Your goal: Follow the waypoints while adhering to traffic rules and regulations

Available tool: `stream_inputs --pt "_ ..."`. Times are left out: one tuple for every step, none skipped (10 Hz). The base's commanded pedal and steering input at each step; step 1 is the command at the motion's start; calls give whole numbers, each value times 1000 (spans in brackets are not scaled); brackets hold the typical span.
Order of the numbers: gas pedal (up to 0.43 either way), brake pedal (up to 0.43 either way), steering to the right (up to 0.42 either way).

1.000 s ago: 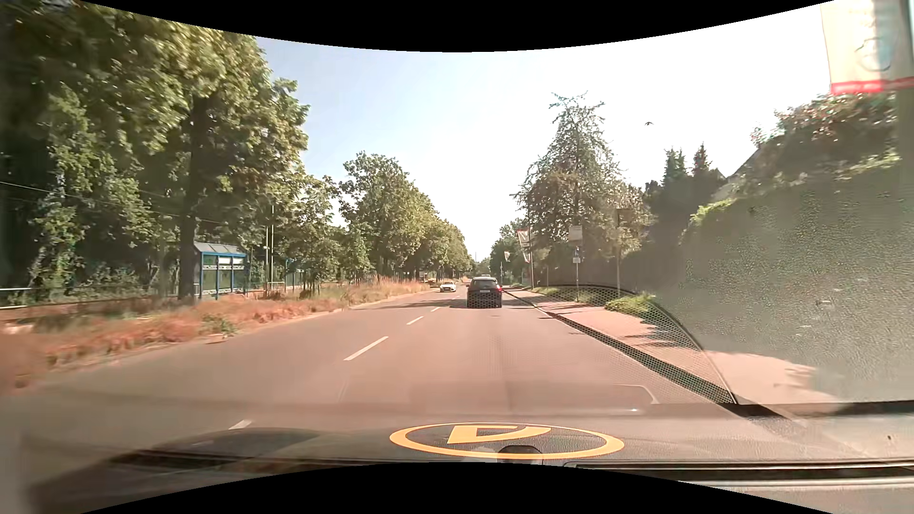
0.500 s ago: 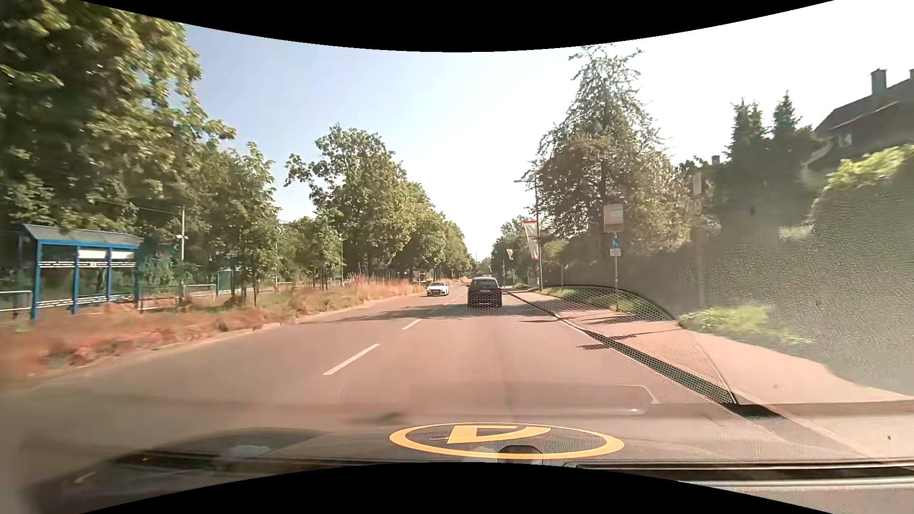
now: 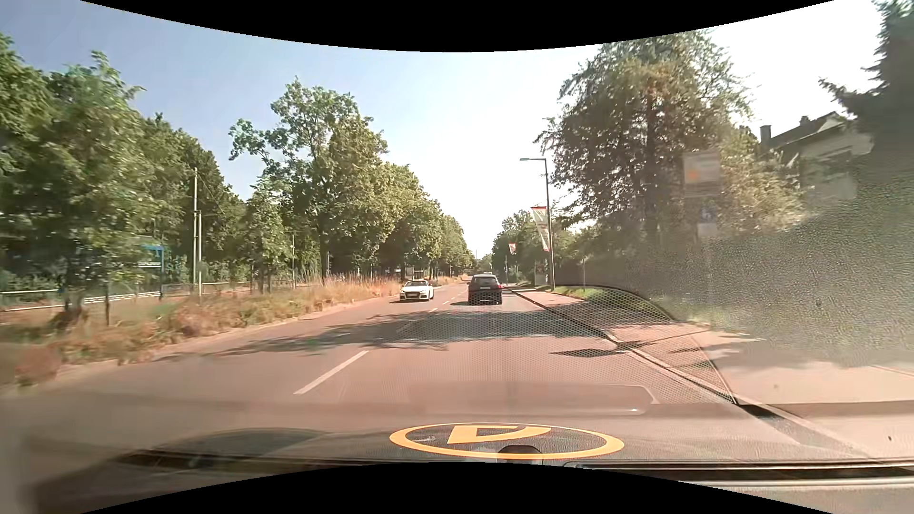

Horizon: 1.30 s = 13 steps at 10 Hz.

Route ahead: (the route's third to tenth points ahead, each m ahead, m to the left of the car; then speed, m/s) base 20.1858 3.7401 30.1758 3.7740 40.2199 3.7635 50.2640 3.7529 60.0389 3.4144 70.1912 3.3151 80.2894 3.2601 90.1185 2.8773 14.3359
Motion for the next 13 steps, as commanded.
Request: stream_inputs --pt "130 0 -2" --pt "130 0 -2" --pt "130 0 -3" --pt "130 0 -2" --pt "130 0 -2" --pt "138 0 -2" --pt "138 0 -2" --pt "138 0 -2" --pt "138 0 -2" --pt "138 0 -2" --pt "138 0 -2" --pt "138 0 -2" --pt "150 0 -2"
